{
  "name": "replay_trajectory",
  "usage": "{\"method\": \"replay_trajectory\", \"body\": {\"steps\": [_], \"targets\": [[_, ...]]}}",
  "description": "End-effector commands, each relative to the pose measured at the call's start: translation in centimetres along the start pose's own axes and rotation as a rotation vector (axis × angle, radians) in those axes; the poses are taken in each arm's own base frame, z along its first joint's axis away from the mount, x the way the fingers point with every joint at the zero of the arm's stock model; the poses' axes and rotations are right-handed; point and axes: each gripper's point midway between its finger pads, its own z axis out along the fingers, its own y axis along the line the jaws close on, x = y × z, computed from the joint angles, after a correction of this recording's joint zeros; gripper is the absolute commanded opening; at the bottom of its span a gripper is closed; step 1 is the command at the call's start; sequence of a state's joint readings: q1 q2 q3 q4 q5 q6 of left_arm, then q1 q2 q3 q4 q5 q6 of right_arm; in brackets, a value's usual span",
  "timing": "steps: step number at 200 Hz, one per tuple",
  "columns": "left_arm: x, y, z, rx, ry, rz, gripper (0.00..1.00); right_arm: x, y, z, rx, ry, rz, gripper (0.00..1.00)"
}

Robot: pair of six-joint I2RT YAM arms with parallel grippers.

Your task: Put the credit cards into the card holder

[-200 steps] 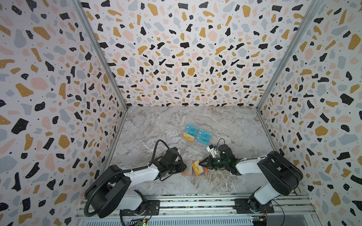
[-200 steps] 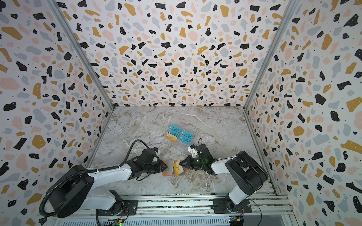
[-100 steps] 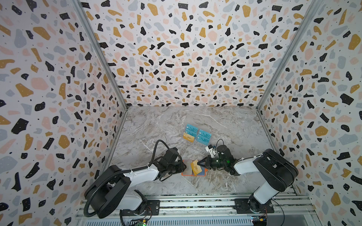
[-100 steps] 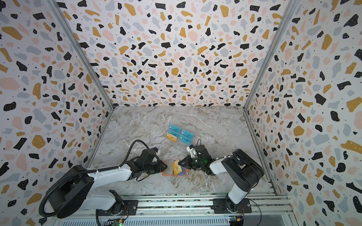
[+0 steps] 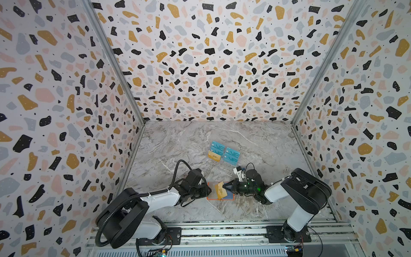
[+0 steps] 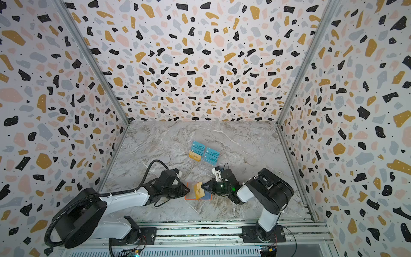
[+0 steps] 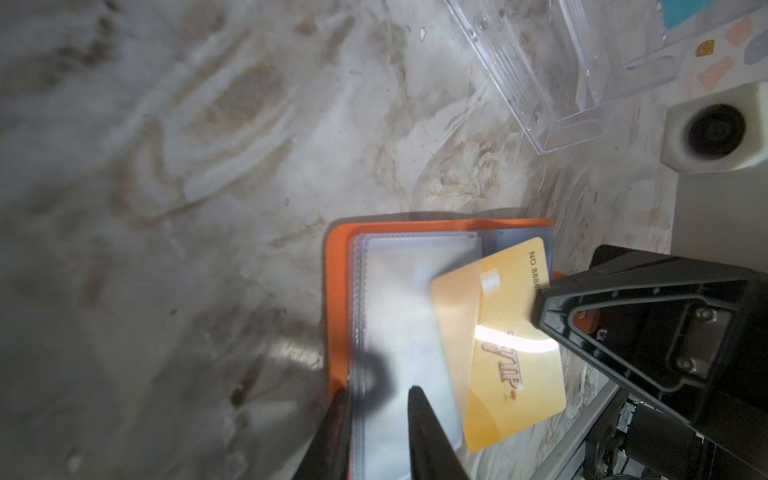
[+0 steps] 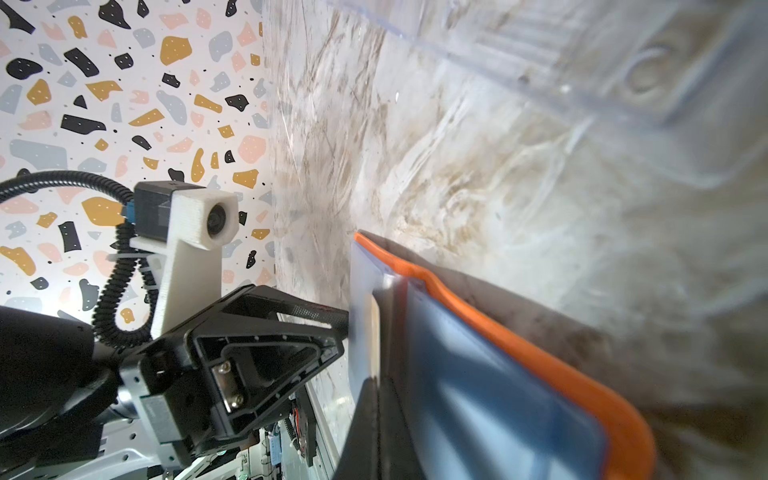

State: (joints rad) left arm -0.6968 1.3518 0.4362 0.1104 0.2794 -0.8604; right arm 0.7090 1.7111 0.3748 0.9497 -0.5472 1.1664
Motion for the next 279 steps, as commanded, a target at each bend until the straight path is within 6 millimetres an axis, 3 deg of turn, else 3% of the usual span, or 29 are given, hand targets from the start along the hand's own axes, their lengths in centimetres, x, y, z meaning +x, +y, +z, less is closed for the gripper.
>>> {"method": "replay_trajectory", "body": {"steps": [1,81,203,250,279], "targets": [[0.4,0.0,0.0,0.008,0.008,-0.004,0.27,-0.3,0.0,-0.1,0.003,-0.028,-0.025,0.00],[0.5,-0.1,0.0,0.008,0.017,-0.003,0.25,-0.2,-1.2,-0.1,0.032,-0.067,-0.037,0.00],[0.8,-0.1,0.1,0.010,0.028,-0.004,0.23,-0.2,-0.9,0.7,-0.019,-0.115,0.012,0.00],[0.7,-0.4,0.1,0.019,0.030,-0.009,0.22,0.8,-0.4,1.8,-0.001,-0.088,-0.013,0.00],[0.6,-0.7,0.0,0.030,0.025,-0.007,0.22,1.9,-1.4,1.9,0.091,-0.040,-0.050,0.04]]}}
